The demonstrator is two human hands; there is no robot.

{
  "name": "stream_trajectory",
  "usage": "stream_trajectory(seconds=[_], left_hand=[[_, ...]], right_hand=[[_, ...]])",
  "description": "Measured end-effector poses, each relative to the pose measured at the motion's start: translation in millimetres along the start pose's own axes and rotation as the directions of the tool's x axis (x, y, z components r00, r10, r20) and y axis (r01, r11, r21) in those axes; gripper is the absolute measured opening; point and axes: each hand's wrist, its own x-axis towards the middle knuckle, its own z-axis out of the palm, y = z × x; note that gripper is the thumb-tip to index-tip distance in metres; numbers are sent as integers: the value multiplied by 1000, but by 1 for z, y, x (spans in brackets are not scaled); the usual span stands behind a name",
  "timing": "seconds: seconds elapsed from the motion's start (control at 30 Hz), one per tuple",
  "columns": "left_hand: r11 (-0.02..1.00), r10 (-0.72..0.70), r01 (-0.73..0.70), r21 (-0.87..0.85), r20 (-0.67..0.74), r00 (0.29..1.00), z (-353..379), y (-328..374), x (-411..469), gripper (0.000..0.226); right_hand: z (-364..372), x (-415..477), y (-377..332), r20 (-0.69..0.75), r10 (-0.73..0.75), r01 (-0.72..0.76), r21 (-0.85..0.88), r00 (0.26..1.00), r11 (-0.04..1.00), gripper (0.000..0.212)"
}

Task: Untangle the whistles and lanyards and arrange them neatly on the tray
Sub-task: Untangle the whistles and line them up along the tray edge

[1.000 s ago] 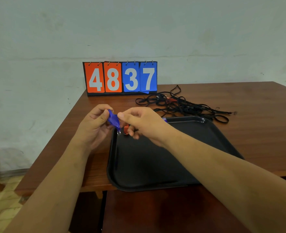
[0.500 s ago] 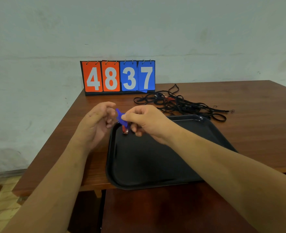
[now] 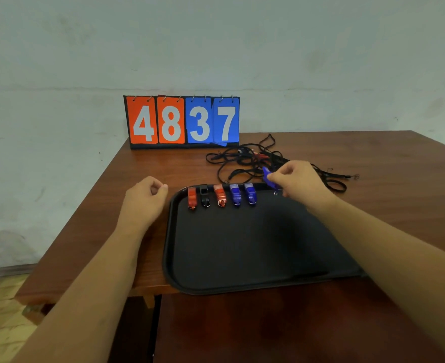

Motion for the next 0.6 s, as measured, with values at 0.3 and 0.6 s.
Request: stream_trajectory(seconds=[0.3,0.6], left_hand=[[992,102,-112,53,157,982,0,-3,0,14],[988,126,-140,71,171,977,4,-6,4,11]], right_hand=[[21,0,8,42,25,-12,-281,999,960,16],[32,5,16,-30,46,-53,-330,999,942,17]])
